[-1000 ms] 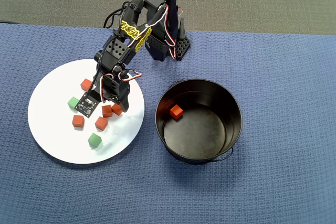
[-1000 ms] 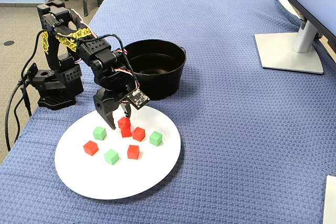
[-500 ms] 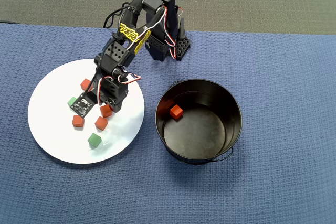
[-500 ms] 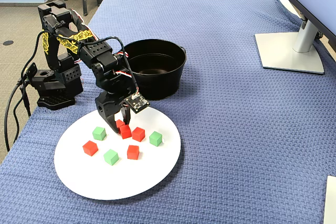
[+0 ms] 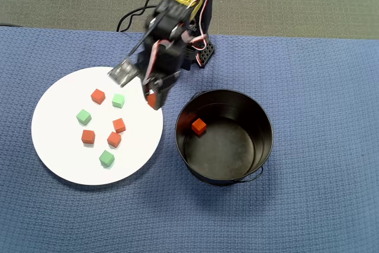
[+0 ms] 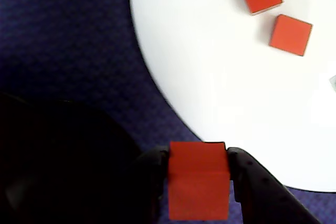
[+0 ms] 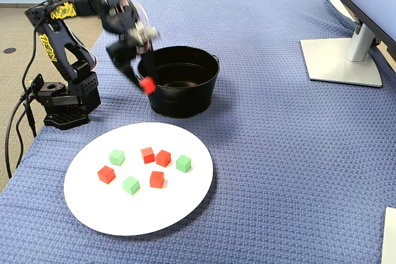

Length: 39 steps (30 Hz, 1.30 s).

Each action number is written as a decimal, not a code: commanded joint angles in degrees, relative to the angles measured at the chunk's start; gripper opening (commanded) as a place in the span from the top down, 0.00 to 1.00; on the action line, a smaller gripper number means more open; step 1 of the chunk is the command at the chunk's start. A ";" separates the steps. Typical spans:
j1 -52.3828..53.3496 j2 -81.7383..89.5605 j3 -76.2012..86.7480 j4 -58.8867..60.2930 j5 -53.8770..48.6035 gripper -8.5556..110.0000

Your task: Pick up the red cubes from the white plate and place them in the black recipient

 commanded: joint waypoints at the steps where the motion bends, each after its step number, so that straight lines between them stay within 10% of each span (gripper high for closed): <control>1: -7.91 8.26 -4.66 0.44 11.69 0.93; 9: -26.54 5.19 -0.53 -6.94 27.25 0.92; 14: -32.26 -2.55 -0.62 -6.24 30.59 0.61; 25: -0.26 -5.98 1.23 -13.18 28.04 0.72; 39: 22.06 -29.79 2.81 -20.13 -5.45 0.79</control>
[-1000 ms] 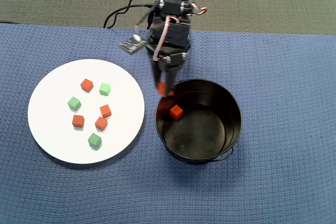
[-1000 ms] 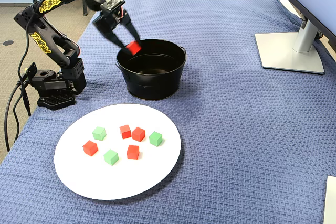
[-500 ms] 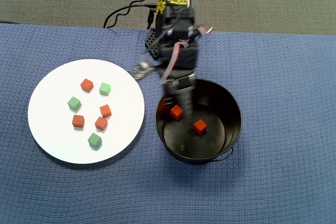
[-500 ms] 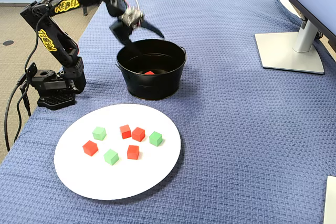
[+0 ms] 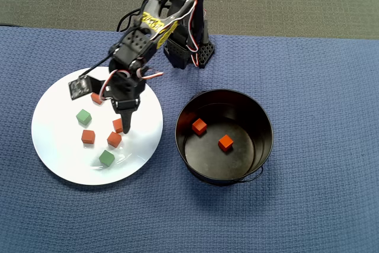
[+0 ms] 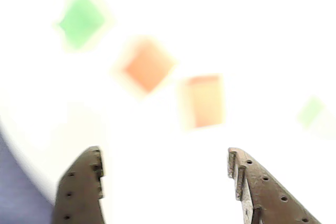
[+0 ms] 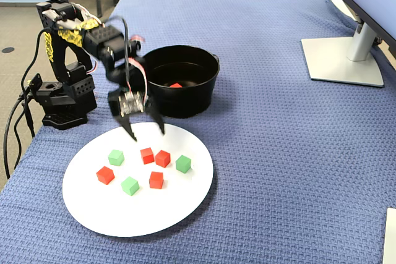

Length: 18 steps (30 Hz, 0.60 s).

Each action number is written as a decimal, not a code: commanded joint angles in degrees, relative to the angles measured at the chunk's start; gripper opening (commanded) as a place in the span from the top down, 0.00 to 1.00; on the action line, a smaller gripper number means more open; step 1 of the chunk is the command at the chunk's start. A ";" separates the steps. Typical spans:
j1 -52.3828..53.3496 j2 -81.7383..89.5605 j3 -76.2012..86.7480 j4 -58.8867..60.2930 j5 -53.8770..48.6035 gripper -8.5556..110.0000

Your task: Pick up the red cubes from the white plate and place them in the black recipient

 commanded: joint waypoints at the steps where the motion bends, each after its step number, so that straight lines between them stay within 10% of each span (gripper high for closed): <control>1: 2.55 -3.16 -1.05 -1.67 -8.00 0.80; 18: 4.92 -12.13 -4.48 -6.06 -10.55 0.81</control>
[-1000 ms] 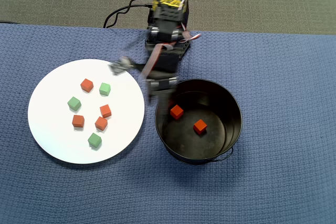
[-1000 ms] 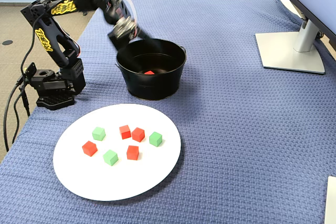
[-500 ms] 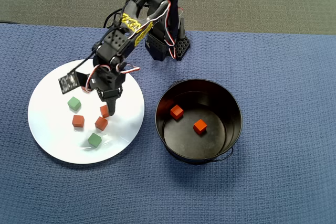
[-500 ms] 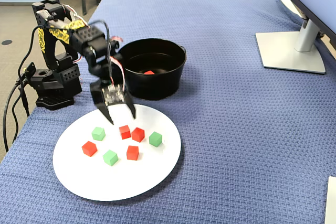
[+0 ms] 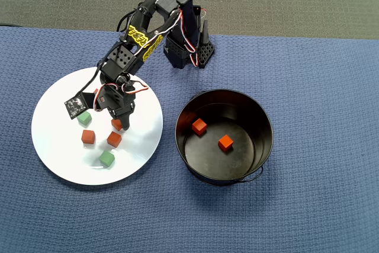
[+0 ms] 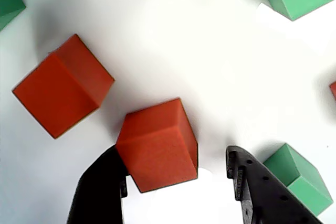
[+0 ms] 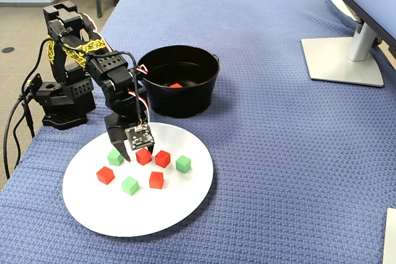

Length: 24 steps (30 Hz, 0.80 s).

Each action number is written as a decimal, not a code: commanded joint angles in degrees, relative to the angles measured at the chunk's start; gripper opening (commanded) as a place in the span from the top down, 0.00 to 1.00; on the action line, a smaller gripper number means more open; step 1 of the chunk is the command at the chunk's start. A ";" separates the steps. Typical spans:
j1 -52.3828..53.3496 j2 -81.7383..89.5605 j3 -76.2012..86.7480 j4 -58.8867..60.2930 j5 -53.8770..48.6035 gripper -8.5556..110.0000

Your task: Pick up the red cubes from the white plate and place them in the black recipient

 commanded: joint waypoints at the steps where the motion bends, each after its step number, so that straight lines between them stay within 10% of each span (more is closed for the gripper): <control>1: 1.32 0.09 -4.39 -1.58 1.41 0.81; 24: -7.03 15.38 -14.15 14.06 17.67 0.93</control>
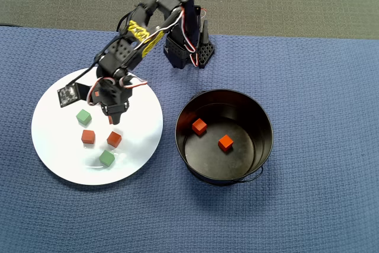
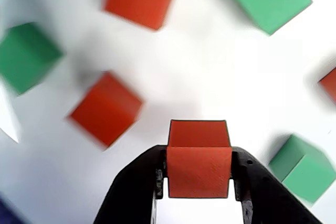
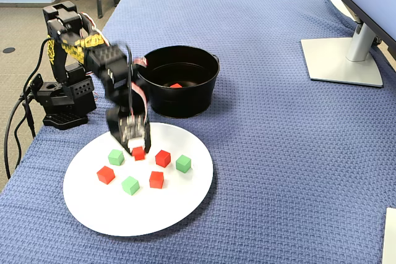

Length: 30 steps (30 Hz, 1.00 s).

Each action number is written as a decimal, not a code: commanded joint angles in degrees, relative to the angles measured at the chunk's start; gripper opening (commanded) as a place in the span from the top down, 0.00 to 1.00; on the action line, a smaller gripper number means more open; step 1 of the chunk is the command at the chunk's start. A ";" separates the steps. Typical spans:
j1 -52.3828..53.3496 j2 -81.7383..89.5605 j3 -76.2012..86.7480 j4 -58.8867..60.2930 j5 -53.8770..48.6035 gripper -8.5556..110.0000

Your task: Pick up the red cubes from the white plate and place them in the black recipient

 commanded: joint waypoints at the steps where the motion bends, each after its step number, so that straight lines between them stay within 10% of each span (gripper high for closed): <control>1: -7.21 12.48 -8.44 8.88 8.79 0.93; 15: -49.39 28.13 -12.30 15.91 38.94 0.93; 19: -57.13 25.31 -4.04 13.62 37.18 0.69; 30: -20.74 20.30 -9.05 8.35 34.98 0.70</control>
